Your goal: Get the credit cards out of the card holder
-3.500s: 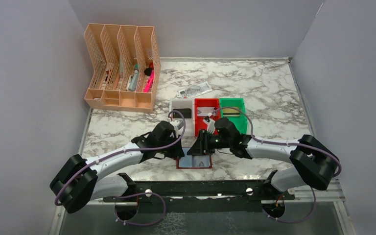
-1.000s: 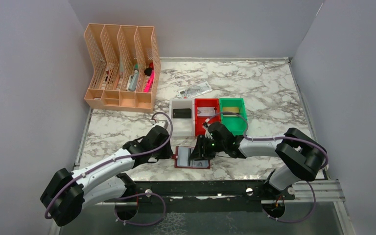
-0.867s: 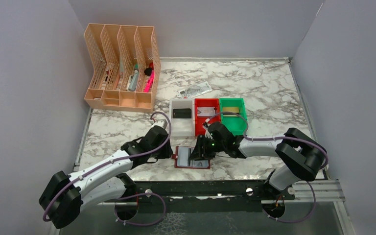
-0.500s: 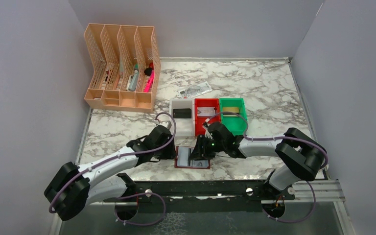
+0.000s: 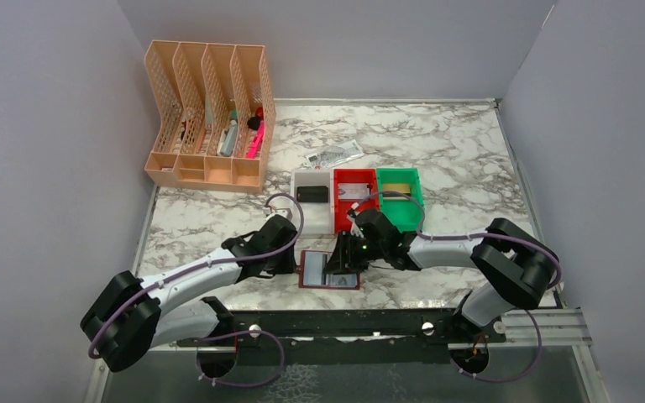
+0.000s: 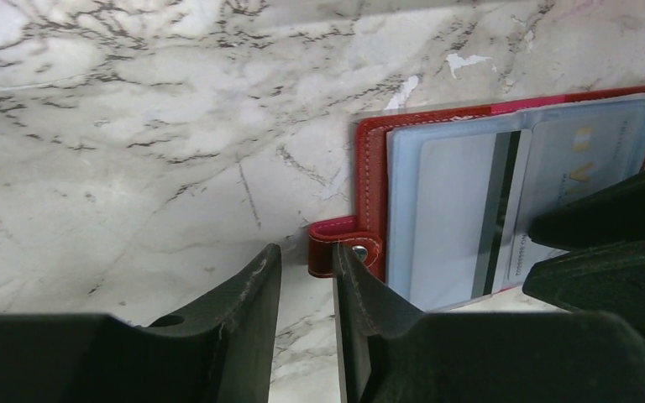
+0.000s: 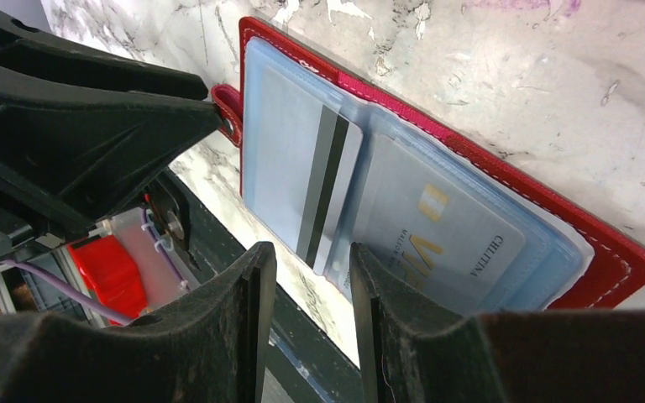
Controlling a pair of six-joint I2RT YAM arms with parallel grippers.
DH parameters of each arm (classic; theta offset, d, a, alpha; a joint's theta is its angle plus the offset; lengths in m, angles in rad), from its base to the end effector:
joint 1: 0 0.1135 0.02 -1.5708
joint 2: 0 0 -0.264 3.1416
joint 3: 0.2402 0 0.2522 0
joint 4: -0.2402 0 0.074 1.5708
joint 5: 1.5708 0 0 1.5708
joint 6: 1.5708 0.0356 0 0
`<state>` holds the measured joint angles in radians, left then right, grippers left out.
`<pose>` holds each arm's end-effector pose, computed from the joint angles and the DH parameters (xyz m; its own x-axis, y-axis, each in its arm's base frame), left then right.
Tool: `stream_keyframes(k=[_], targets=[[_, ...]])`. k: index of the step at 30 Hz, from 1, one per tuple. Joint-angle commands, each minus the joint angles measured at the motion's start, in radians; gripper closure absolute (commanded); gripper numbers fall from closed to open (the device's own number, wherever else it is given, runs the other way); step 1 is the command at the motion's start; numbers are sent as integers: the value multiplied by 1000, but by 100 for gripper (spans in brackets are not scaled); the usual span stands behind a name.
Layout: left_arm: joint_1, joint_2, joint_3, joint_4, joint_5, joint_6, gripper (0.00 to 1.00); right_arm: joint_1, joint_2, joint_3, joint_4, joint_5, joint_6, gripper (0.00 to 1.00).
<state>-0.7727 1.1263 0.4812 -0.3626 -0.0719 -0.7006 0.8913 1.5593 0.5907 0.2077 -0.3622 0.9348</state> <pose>0.1427 -0.1355 0.1599 -0.8940 -0.0264 -0.4472 0.1210 0.9470 -0.2977 0.1679 0.2280 0.1356 -0.9723 -0.0065 -0.2336 -0.1792 0.6620 0.7277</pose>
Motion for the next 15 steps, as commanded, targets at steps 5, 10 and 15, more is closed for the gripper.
stream_keyframes(k=[5,10,15], targets=[[1,-69,33,-64,-48,9,64,9,22,27,-22,25,-2,57],[0,-129,60,-38,-28,27,61,9,17,34,-28,27,-7,57],[0,-156,41,34,47,55,52,9,23,33,-21,27,0,57]])
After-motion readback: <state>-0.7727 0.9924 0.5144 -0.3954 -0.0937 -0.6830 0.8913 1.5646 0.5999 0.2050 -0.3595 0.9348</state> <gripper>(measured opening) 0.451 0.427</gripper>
